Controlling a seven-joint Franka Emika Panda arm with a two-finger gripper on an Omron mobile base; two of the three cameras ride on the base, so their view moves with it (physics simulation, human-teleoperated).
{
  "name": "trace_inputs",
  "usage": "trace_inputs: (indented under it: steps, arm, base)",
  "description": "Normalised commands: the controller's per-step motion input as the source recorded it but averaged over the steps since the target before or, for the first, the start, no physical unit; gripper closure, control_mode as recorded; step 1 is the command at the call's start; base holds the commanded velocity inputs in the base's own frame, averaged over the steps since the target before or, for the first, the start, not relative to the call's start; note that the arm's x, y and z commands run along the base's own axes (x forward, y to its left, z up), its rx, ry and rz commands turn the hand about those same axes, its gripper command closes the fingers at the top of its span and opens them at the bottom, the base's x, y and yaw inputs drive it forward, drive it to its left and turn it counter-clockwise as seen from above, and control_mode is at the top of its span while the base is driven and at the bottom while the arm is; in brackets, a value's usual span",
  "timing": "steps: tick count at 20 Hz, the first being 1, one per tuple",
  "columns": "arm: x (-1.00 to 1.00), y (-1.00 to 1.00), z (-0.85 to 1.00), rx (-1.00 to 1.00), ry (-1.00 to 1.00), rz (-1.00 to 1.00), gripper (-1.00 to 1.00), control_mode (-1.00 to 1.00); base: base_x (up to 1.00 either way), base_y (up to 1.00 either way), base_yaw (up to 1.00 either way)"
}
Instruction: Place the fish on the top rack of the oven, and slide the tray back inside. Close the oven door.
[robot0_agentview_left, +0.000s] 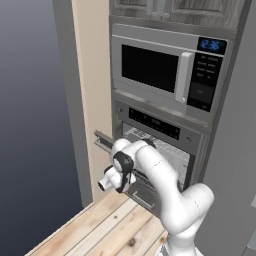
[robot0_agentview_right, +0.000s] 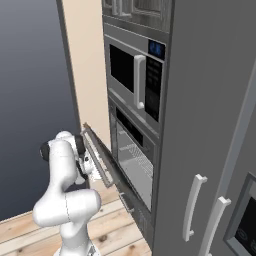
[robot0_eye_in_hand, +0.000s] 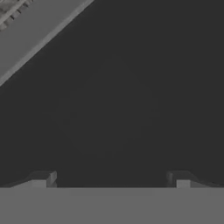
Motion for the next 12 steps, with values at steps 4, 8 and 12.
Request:
trace_inputs:
  steps: [4,8,12]
  arm:
    - [0.43,-1.0,0.99,0.01,-0.09,-0.12,-1.0,-1.0]
    - [0.57,-1.0,0.86,0.0,-0.14,-0.1,-1.0,-1.0]
    - [0.78,-1.0,0.57,0.01,-0.16,-0.07,-1.0,-1.0]
  base:
    - [0.0,0.0,0.0]
    - [0.0,0.0,0.0]
    - [0.0,0.0,0.0]
